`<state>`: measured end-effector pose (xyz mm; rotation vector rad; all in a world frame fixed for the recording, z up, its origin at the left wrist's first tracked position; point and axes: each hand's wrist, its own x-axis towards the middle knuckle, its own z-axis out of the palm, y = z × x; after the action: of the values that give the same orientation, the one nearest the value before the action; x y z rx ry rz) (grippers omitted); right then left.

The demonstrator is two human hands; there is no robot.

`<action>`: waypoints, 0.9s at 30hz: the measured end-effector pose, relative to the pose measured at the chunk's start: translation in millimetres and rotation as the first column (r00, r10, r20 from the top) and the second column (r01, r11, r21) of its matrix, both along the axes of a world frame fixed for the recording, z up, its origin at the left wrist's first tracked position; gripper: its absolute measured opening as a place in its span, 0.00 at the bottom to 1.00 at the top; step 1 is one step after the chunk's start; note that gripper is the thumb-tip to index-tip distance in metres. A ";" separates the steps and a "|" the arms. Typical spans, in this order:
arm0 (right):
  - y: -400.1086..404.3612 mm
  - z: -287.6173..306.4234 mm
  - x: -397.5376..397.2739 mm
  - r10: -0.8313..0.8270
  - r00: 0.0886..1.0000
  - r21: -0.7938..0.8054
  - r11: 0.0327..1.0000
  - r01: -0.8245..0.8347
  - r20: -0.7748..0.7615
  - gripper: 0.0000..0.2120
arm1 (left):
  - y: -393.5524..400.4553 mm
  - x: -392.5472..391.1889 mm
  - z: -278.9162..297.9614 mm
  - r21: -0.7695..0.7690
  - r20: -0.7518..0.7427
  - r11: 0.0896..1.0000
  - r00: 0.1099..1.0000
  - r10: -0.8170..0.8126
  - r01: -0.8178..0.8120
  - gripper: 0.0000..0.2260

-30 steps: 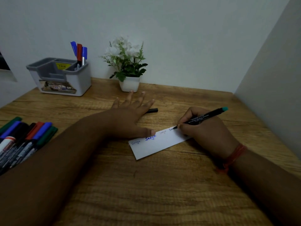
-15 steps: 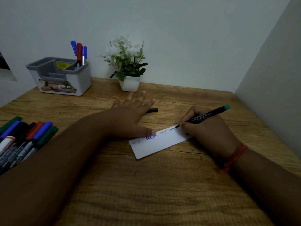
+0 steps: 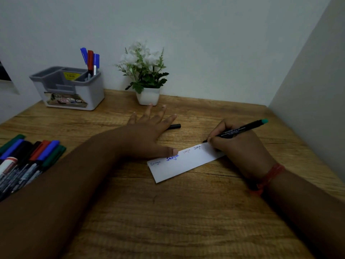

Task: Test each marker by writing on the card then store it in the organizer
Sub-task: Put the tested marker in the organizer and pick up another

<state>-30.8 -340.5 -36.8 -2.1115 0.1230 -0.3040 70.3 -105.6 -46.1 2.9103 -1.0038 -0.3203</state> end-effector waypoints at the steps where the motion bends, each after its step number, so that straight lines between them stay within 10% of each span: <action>1: -0.5 0.4 -0.2 -0.010 1.000 0.037 0.999 0.010 0.003 0.03 | 0.5 0.4 -0.5 0.002 0.006 1.000 1.000 -0.002 0.002 0.50; 12: -11.1 7.3 -3.2 -0.020 0.995 0.303 0.953 -0.011 0.099 0.04 | 1.0 -5.4 5.2 -0.193 0.084 0.981 0.995 0.045 -0.028 0.36; 27: -7.3 12.4 -7.8 0.028 0.987 0.178 0.982 -0.057 0.160 0.07 | -14.3 -2.9 5.2 -0.318 0.302 0.948 0.945 0.127 -0.026 0.10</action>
<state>-38.7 -347.8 -24.4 -1.8991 0.0116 -0.4167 67.4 -119.9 -40.9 2.7466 -0.8721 0.3010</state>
